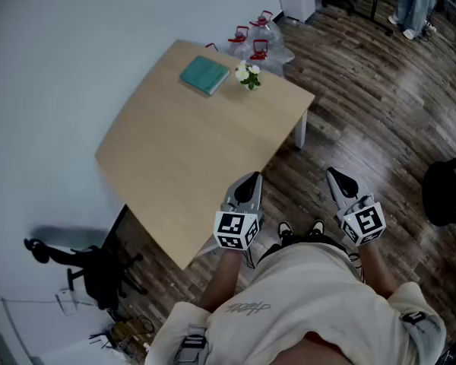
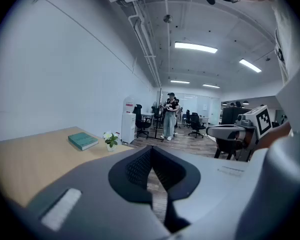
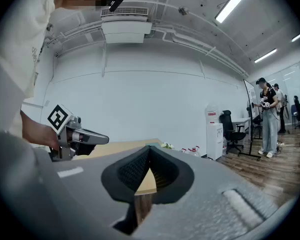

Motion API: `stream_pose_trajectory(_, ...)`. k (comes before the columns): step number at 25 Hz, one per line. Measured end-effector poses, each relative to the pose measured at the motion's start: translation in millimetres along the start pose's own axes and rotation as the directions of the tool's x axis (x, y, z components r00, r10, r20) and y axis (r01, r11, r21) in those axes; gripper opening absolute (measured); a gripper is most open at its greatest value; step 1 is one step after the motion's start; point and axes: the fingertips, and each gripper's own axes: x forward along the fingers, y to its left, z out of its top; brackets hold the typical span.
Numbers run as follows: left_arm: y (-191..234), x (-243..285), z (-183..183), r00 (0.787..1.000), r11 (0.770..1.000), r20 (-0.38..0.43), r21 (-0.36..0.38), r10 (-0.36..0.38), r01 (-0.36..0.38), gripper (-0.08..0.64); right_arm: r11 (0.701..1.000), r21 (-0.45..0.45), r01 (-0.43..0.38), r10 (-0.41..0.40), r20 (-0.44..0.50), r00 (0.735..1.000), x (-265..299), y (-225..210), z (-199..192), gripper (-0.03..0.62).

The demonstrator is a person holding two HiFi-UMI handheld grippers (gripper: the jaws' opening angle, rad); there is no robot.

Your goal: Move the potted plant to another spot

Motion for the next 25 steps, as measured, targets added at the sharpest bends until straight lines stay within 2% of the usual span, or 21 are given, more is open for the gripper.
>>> stream_pose_trajectory(9, 4, -8, 1, 1.000, 1.000, 0.007, -0.010, 0.023, -0.023, 0.015, 1.000, -0.010, -0.004, 0.004, 0.014, 1.000, -2, -1, 8, 0.002)
stream_pose_trajectory(18, -11, -8, 0, 0.999, 0.999, 0.014, -0.006, 0.035, -0.035, 0.015, 1.000, -0.016, 0.010, -0.010, 0.015, 1.000, -17, -10, 2, 0.002)
stream_pose_trajectory(25, -9, -13, -3, 0.998, 0.998, 0.004, -0.006, 0.059, -0.059, 0.015, 1.000, -0.022, -0.013, 0.014, 0.026, 1.000, -14, -11, 4, 0.002)
